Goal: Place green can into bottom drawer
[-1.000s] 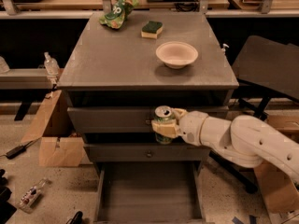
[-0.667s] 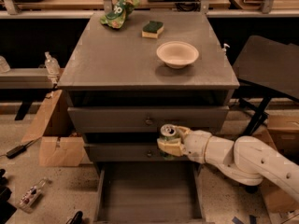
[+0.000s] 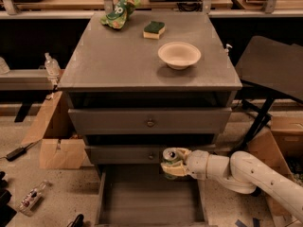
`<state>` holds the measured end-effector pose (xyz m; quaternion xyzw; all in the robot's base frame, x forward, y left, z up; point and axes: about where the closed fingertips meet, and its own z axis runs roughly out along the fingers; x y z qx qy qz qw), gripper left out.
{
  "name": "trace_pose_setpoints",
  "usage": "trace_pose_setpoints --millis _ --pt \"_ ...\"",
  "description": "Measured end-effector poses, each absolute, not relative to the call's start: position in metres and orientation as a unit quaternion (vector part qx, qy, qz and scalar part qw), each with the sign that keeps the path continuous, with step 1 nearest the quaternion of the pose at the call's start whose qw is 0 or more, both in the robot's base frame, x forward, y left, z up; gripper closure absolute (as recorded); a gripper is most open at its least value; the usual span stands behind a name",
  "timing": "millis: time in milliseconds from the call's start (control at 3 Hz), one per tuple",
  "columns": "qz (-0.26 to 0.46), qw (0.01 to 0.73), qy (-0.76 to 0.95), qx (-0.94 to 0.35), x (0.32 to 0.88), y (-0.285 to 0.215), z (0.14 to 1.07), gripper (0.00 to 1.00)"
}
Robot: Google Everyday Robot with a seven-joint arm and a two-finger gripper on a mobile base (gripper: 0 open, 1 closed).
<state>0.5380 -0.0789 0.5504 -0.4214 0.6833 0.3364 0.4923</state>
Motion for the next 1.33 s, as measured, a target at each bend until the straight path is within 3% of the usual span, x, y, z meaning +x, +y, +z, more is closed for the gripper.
trace_pose_setpoints --millis 667,1333 --pt "0.344 0.485 0.684 -0.423 0.538 -0.072 0.541 1.00" --pt "0.359 0.410 0.697 -0.466 0.537 -0.064 0.384 1.00"
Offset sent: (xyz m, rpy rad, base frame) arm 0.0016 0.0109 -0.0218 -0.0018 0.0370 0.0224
